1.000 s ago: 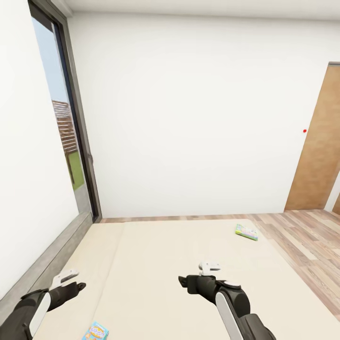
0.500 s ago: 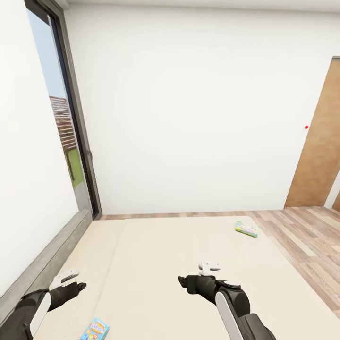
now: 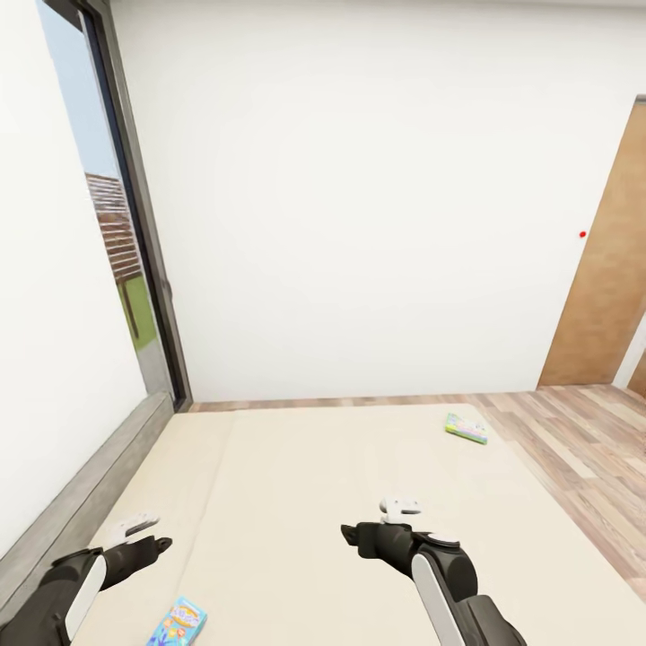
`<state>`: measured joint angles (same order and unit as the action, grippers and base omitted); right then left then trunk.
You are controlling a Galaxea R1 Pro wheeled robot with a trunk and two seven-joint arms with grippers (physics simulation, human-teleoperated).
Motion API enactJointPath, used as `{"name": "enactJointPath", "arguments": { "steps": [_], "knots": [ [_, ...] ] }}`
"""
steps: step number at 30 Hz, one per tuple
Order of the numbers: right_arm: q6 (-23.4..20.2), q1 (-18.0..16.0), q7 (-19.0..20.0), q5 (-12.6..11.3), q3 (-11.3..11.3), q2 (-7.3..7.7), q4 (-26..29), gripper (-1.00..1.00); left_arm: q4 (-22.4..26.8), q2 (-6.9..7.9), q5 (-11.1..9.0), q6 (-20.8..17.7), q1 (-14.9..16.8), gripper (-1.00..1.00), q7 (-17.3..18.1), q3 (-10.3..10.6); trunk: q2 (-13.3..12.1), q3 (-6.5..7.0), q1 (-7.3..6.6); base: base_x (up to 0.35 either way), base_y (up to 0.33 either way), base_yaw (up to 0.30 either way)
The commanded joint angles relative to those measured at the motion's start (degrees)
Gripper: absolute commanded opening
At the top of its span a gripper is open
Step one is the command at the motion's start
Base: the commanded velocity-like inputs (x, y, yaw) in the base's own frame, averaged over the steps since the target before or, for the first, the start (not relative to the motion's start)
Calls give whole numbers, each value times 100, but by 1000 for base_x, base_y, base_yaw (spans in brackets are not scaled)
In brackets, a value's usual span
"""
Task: Put all the toys in the child's room - the three board games (two on the bed and one on the table), the two jigsaw puzzles on the table, and the tennis ball on the table - inside the toy box on the table in the child's room.
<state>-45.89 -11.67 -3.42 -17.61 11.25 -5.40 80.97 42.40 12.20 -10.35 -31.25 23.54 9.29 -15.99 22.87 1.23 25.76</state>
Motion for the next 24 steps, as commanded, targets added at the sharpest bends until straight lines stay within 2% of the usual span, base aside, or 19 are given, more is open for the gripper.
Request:
{"name": "enactJointPath", "arguments": {
  "steps": [1, 10, 14, 17, 24],
  "knots": [
    [-21, -2, -36, -42, 2, 0, 4, 100, 5, -2, -21, -36, 1, 100, 17, -17, 5, -12, 2, 0, 0, -62],
    [-37, -2, -36, -48, 28, -17, 44, 100, -9, -6, -31, 60, 1, 100, 20, 74, 5, -95, 2, 0, 0, -66],
    [-89, -5, -34, -135, 30, -24, 113, 100, -11, -10, -33, 65, 1, 100, 18, 80, 5, -132, 2, 0, 0, -68],
    [-211, -8, -35, -383, 28, -39, 206, 100, -12, -14, -33, 66, 1, 100, 15, 84, 5, -160, 2, 0, 0, -68],
    [-580, -32, -36, -1168, 37, -36, 369, 100, -13, -34, -29, 55, 3, 100, 11, 110, 5, -225, 2, 0, 0, -69]
  ]
}}
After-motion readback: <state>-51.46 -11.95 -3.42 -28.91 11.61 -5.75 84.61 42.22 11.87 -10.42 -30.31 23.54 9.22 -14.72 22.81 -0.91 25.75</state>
